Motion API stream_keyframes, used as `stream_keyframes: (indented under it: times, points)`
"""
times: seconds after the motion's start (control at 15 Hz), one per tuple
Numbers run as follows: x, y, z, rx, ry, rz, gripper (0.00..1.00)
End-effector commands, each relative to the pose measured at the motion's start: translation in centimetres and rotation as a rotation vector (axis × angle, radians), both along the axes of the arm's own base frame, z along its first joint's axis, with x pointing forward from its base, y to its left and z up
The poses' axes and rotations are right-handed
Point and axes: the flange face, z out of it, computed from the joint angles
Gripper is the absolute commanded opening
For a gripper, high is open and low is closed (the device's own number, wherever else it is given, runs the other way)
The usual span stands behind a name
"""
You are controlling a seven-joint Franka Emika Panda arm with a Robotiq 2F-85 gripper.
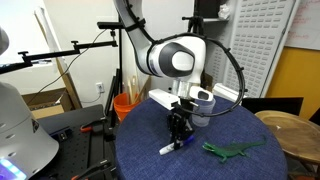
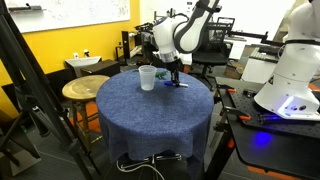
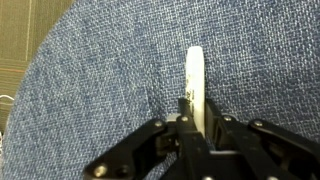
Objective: Put the marker in the cup
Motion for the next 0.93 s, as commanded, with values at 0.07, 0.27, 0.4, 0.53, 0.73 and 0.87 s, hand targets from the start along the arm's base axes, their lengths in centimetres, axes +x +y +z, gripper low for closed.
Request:
stream_keyframes:
  times: [0.07,0.27,0.4,0.53,0.73,0.87]
  points:
    - [-0.6,0.4,3.4,0.045,-0.058,-0.045,0.05]
    - [-1.7,0.9,6.5,0.078,-0.07,-0.09,0.05]
    - [-2.9,1.1,8.8,0.095,-0.086,-0.122,0.05]
    - [-4.2,1.3,11.1,0.101,-0.107,-0.149,0.05]
    - [-7.1,1.5,14.6,0.113,-0.136,-0.154,0.05]
    - [-8.3,1.7,17.0,0.134,-0.193,-0.13,0.05]
